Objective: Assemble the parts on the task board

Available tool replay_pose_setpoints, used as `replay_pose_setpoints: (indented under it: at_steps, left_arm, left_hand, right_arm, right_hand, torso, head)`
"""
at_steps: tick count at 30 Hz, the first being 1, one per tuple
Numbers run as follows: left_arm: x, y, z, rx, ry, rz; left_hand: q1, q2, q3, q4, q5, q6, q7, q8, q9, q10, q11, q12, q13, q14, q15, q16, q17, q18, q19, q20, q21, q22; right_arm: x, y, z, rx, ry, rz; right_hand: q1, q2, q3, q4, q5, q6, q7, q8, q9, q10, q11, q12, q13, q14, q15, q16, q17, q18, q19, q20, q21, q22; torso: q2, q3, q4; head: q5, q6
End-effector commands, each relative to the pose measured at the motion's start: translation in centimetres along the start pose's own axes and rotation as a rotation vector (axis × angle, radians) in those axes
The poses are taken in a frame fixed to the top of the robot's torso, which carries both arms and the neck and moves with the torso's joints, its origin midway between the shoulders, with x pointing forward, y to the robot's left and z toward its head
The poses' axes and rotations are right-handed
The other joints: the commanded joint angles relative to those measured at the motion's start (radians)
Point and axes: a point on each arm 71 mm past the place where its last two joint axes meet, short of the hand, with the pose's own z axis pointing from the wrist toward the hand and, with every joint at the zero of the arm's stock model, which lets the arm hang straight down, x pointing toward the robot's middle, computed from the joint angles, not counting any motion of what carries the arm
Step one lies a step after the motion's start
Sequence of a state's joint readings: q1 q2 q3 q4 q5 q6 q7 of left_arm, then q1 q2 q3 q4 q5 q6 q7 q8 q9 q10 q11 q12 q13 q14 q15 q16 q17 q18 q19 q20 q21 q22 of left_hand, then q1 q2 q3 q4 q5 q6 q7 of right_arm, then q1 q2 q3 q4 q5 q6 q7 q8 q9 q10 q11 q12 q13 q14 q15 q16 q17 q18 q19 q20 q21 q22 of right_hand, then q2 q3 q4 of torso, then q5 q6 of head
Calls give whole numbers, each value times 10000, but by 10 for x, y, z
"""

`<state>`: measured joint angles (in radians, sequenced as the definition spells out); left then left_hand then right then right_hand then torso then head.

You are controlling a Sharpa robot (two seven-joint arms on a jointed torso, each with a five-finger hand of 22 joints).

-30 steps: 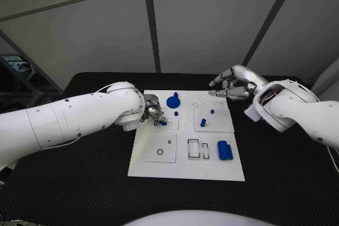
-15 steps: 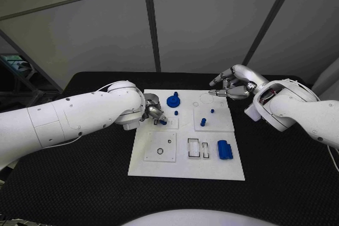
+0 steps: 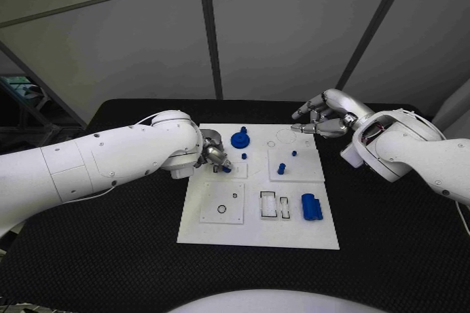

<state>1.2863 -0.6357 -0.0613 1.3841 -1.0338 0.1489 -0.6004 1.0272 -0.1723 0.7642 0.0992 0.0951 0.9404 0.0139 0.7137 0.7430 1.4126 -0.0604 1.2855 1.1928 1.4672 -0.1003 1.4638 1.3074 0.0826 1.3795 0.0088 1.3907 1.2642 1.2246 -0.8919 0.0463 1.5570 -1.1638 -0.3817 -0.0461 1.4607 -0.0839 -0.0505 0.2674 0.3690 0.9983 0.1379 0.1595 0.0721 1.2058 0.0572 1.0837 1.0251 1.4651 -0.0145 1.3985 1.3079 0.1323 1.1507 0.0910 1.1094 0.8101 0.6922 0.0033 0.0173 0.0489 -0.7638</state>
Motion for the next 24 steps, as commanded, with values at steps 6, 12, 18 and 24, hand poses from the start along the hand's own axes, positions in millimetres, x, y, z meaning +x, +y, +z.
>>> replay_pose_setpoints:
  at_steps: [6, 12, 18, 24]
  left_arm:
    - [4, 0, 3, -188, 358, 128]
    - [3, -1, 4, -212, 360, 87]
    - [3, -1, 5, -240, 421, 87]
    - [3, -1, 6, -268, 449, 95]
  left_hand:
    - [-343, 210, 784, -954, 6, 244, -127, 46, -55, 132, -35, 73, 19, 658, -102, 21, 1156, -136, 152, -32, 90, 120]
    - [-507, 276, 670, -856, 7, 270, -144, 43, -84, 139, -50, 74, 16, 658, -116, 20, 1156, -140, 164, -50, 94, 138]
    - [-768, 258, 459, -730, 1, 312, -167, 39, -126, 148, -66, 77, 11, 660, -129, 21, 1159, -147, 187, -66, 105, 174]
    - [-1037, 265, 230, -571, -1, 372, -184, 35, -170, 159, -78, 87, 12, 660, -138, 19, 1158, -154, 207, -76, 115, 208]
  right_arm:
    - [-1, 1, 0, -22, -103, -51]
    - [-1, 1, 0, -14, -84, -50]
    - [-1, 1, 0, 3, -63, -51]
    - [-1, 1, 1, 8, -46, -51]
  right_hand:
    - [-25, -47, -16, 48, 64, 19, 6, 70, 7, -12, -35, -26, -9, 434, -37, -33, 256, 146, -39, 11, -65, -8]
    - [-31, -50, -21, 54, 64, 23, 4, 74, 8, -5, -37, -19, -5, 436, -39, -31, 259, 147, -37, 10, -69, -13]
    - [-31, -50, -21, 54, 64, 23, 4, 74, 8, -5, -37, -19, -5, 436, -39, -31, 259, 147, -37, 10, -69, -13]
    - [-31, -50, -21, 54, 64, 23, 4, 74, 8, -5, -37, -19, -5, 436, -39, -31, 259, 147, -37, 10, -69, -13]
  torso:
    - [-5, -4, 8]
    - [1, 0, 5]
    - [0, 0, -2]
    - [-7, 1, 6]
  head:
    - [-27, -8]
    - [-27, -13]
    - [-25, -28]
    - [-34, -41]
